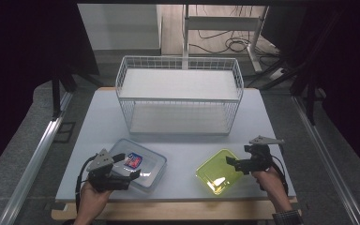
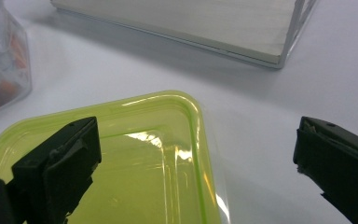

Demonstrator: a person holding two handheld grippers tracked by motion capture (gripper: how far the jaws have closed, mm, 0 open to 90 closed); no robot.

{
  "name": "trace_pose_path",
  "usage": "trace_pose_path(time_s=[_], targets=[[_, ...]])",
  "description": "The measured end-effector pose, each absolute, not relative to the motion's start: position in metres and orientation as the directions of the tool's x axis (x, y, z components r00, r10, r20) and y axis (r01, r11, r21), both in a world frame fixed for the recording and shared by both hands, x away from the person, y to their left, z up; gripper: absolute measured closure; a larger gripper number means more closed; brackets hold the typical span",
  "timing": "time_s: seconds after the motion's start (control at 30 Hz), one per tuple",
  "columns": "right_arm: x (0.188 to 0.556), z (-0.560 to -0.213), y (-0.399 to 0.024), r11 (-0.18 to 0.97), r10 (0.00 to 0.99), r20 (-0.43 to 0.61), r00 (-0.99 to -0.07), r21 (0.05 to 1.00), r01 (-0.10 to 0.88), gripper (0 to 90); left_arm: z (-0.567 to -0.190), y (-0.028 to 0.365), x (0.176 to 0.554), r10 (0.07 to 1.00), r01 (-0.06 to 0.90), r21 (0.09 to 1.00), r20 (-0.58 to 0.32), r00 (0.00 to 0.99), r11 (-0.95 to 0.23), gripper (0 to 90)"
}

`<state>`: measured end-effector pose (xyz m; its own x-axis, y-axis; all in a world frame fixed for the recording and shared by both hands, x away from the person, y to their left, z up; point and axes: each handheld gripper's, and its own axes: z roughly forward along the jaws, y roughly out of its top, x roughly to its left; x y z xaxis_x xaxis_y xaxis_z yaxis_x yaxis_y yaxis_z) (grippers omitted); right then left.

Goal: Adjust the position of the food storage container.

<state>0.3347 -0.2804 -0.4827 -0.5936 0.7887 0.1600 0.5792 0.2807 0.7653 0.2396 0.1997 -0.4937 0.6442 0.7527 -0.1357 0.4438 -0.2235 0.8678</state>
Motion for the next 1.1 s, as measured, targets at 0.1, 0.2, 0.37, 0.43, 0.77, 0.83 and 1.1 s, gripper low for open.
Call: trace_pose_path(time_s=[0.1, 0.2, 0.37, 0.43, 0.77, 0.83, 1.1], targets=[[0.332, -0.481, -0.277, 0.260, 0.805, 0.156, -0.572, 0.773, 0.578, 0.0, -0.493, 0.200, 0.240, 0.760, 0.461, 0.858, -0.141, 0.635, -0.227, 12.8], [0.331, -0.480, -0.275, 0.270, 0.811, 0.132, -0.570, 0.780, 0.565, 0.0, -0.493, 0.200, 0.239, 0.760, 0.470, 0.853, -0.147, 0.633, -0.226, 12.7], [0.328, -0.481, -0.271, 0.336, 0.801, 0.080, -0.593, 0.759, 0.557, 0.0, -0.492, 0.201, 0.239, 0.741, 0.485, 0.849, -0.185, 0.646, -0.211, 12.1], [0.328, -0.481, -0.269, 0.352, 0.800, 0.073, -0.596, 0.747, 0.564, 0.0, -0.492, 0.200, 0.239, 0.738, 0.485, 0.849, -0.187, 0.648, -0.211, 11.8], [0.314, -0.470, -0.258, 0.384, 0.767, 0.084, -0.636, 0.734, 0.561, 29.7, -0.493, 0.200, 0.237, 0.744, 0.456, 0.860, -0.148, 0.651, -0.228, 11.6], [0.308, -0.466, -0.254, 0.399, 0.748, 0.082, -0.659, 0.737, 0.545, 45.0, -0.493, 0.200, 0.237, 0.744, 0.451, 0.863, -0.143, 0.653, -0.229, 11.6], [0.282, -0.465, -0.222, 0.508, 0.616, 0.077, -0.784, 0.722, 0.470, 87.5, -0.493, 0.199, 0.237, 0.747, 0.442, 0.867, -0.135, 0.651, -0.229, 11.6]])
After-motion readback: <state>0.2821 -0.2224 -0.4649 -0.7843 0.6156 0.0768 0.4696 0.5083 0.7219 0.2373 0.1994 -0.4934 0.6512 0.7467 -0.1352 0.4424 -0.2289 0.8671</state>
